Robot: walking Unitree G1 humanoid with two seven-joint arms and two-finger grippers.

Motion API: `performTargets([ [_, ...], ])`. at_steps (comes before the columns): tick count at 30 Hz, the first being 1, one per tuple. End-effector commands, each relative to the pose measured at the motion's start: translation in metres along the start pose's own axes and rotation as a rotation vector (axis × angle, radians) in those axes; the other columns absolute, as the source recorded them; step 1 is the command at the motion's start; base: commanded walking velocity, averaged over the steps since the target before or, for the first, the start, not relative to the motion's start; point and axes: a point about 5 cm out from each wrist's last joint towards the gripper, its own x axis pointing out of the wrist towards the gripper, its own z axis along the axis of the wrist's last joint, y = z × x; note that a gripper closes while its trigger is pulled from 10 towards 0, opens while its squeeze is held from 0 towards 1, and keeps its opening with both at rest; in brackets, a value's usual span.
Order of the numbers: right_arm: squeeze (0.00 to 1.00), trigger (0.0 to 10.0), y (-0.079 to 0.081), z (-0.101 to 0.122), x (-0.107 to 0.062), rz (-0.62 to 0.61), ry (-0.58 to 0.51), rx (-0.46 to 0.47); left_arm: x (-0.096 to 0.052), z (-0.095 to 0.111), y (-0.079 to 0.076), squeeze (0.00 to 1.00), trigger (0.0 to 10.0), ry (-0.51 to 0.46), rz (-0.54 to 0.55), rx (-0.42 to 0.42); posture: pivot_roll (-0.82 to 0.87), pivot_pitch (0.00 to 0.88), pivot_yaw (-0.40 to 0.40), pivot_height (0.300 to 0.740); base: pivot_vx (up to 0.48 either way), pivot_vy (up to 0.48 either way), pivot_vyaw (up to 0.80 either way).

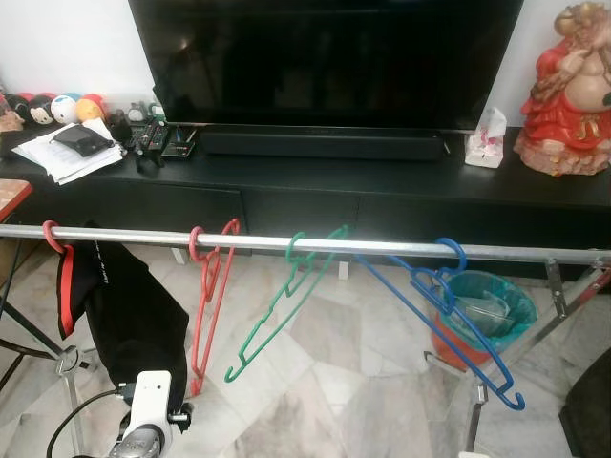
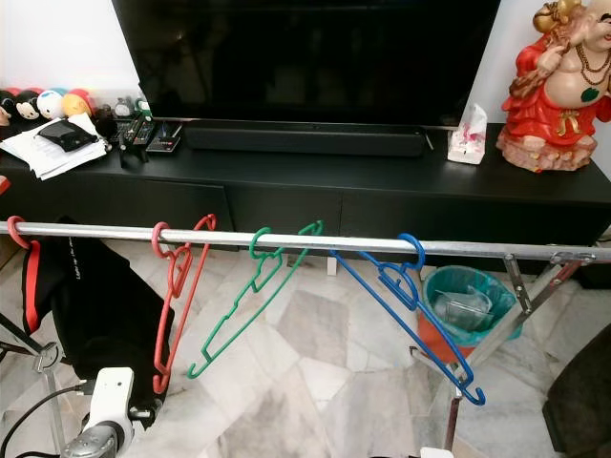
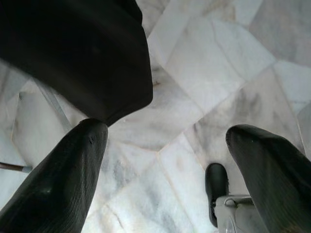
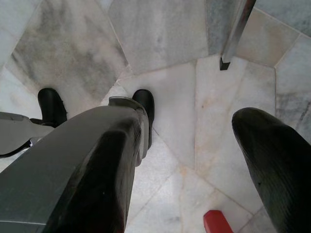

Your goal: Hang hanger

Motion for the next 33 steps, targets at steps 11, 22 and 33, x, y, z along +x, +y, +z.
performTargets([
  [11,0.00,10.0,0.001,-0.002,0.000,-0.003,0.001,0.016,-0.011,-0.048,-0.010,0.00,10.0,0.203,-0.052,0.076,0.05,0.000,0.022,0.740,0.000,0.000,0.00],
  [22,0.00,10.0,0.001,-0.002,0.000,-0.003,0.002,0.015,-0.010,-0.047,-0.014,0.00,10.0,0.190,-0.071,0.070,0.05,0.000,0.023,0.740,0.000,0.000,0.00],
  [33,0.00,10.0,0.000,-0.002,0.000,-0.005,-0.001,0.023,-0.014,-0.056,-0.013,0.00,10.0,0.220,-0.081,0.081,0.04,0.000,0.020,0.740,0.000,0.000,0.00],
])
